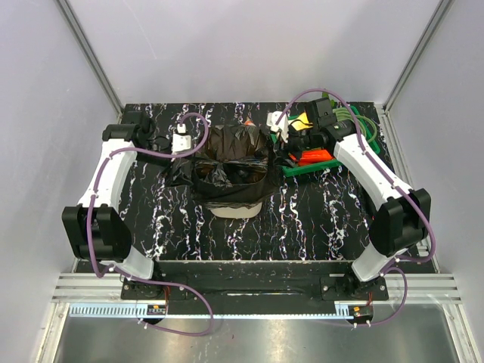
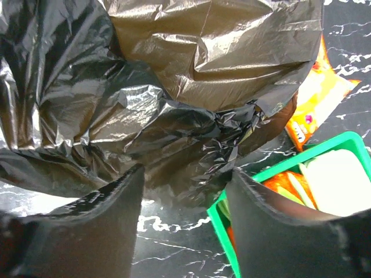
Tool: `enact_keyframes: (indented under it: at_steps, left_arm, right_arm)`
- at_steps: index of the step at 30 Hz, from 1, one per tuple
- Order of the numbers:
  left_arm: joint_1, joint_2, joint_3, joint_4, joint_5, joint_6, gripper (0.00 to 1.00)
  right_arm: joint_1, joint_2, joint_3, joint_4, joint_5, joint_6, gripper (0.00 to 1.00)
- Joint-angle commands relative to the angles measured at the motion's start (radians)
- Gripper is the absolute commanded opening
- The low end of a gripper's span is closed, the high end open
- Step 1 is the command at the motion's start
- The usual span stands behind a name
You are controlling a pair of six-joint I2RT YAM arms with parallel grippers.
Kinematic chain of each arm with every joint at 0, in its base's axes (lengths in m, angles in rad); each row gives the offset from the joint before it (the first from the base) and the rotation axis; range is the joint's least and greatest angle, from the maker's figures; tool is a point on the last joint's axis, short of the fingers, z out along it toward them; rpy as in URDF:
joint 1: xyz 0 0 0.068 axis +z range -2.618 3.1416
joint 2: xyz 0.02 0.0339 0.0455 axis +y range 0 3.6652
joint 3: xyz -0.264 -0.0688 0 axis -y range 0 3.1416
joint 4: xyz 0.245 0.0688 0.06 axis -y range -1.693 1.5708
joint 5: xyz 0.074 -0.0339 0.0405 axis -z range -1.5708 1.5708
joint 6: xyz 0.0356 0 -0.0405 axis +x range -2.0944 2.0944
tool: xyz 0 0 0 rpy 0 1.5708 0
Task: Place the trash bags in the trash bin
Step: Place the trash bag in the trash bin.
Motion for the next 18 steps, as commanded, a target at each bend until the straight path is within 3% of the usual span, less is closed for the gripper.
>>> enact_keyframes:
  at_steps: [1,5,10,15,18]
  left_arm:
    - [0.005,-0.012,-0.026,-0.025,0.057,0.055,0.93]
    - [0.005,-0.022,-0.038,-0.024,0.037,0.062,0.98]
    - [0.005,-0.038,-0.075,0.077,0.068,-0.024,0.95]
    - [-0.003,-0.026,-0.098,0.153,0.100,-0.089,0.76]
    - [-0.015,-0.011,-0.098,0.156,0.105,-0.103,0.50]
  right_arm:
    - [-0.004,0.003,0.031,0.039,-0.057,0.001,0.53]
    - [-0.002,0.006,0.023,0.039,-0.046,0.002,0.31]
    - [-0.004,-0.001,0.006,0.037,-0.035,0.007,0.22]
    - [-0.004,-0.006,0.000,0.037,-0.020,0.007,0.05]
    - [-0.004,-0.006,-0.005,0.037,-0.009,0.005,0.00]
